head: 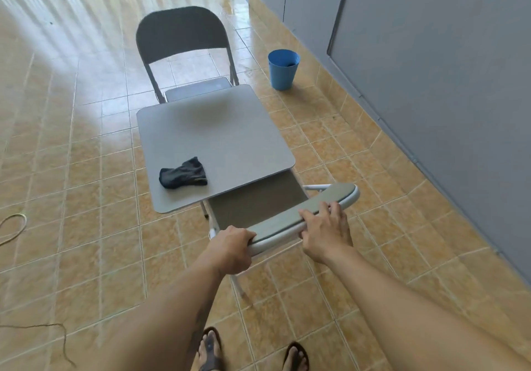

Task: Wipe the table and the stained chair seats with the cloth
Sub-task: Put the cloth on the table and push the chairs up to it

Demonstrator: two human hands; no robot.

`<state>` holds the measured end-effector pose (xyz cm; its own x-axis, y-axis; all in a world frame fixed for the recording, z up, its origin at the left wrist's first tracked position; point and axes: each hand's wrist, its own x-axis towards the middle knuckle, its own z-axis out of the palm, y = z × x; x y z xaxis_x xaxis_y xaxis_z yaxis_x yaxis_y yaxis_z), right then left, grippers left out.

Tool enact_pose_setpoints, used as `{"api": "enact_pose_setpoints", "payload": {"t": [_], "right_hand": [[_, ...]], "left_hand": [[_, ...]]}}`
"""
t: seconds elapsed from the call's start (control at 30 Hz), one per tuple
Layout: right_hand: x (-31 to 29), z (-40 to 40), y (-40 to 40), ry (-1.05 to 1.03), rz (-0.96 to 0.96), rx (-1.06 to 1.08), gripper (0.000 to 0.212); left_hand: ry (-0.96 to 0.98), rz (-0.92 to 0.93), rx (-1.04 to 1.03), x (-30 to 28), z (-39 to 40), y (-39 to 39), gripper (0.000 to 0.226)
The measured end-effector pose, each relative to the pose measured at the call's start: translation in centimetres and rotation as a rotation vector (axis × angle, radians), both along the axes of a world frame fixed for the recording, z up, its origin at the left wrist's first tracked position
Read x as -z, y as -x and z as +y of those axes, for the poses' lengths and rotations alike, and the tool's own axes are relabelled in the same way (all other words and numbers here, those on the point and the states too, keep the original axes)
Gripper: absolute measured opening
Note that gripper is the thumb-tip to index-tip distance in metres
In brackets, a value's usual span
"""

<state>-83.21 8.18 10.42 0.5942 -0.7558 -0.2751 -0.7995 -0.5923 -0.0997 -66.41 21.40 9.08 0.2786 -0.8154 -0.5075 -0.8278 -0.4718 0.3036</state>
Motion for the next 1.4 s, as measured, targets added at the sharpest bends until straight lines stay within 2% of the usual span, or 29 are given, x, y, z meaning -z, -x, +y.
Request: {"api": "enact_pose_setpoints", "payload": {"t": [0.07,0.13,0.23,0.37,0.6,0.8,0.9,1.07,1.17,1.4], "right_hand": [[-0.5,-2.1,0.6,0.009,0.037,-0.036,0.047],[-0.4,-3.8,1.3,-0.065,0.050,-0.017,0.049],[0.2,-4.9,1.5,-0.173,-0.009,-0.005,0.047],[0.5,-5.2,-0.6,-0.223,-0.106,0.014,0.044],[1.1,-6.9,-1.6,-0.247,-0.158,0.062,0.043],[1.6,-6.0,-2.7,-0.273,-0.194,0.058,0.043],[1.4,-7.2,-2.6,-0.326,-0.203,0.082,0.045],[1.0,-8.4,-1.8,-0.340,-0.237,0.132,0.055],[1.2,-9.2,-1.4,-0.329,-0.271,0.155,0.054],[1.5,-9.3,-1.5,-0.325,-0.259,0.146,0.054]], "left_hand": [[0.014,0.003,-0.049,0.0,-0.2,0.4,0.030],[0.030,0.006,-0.079,0.1,-0.2,0.5,0.036],[0.024,-0.005,-0.117,0.3,-0.2,0.3,0.043],[0.047,-0.017,-0.176,0.2,-0.4,-1.2,0.038],[0.013,-0.025,-0.131,0.0,-1.8,-2.6,0.029],[0.005,-0.011,-0.120,-0.1,-1.4,-4.9,0.037],[0.002,-0.018,-0.090,-0.2,-1.6,-4.7,0.031],[0.065,0.015,-0.081,-0.1,-1.7,-5.0,0.007],[0.099,0.002,-0.069,0.2,-2.1,-4.8,0.004],[0.125,0.047,-0.126,0.9,-2.1,-5.4,0.030]]}}
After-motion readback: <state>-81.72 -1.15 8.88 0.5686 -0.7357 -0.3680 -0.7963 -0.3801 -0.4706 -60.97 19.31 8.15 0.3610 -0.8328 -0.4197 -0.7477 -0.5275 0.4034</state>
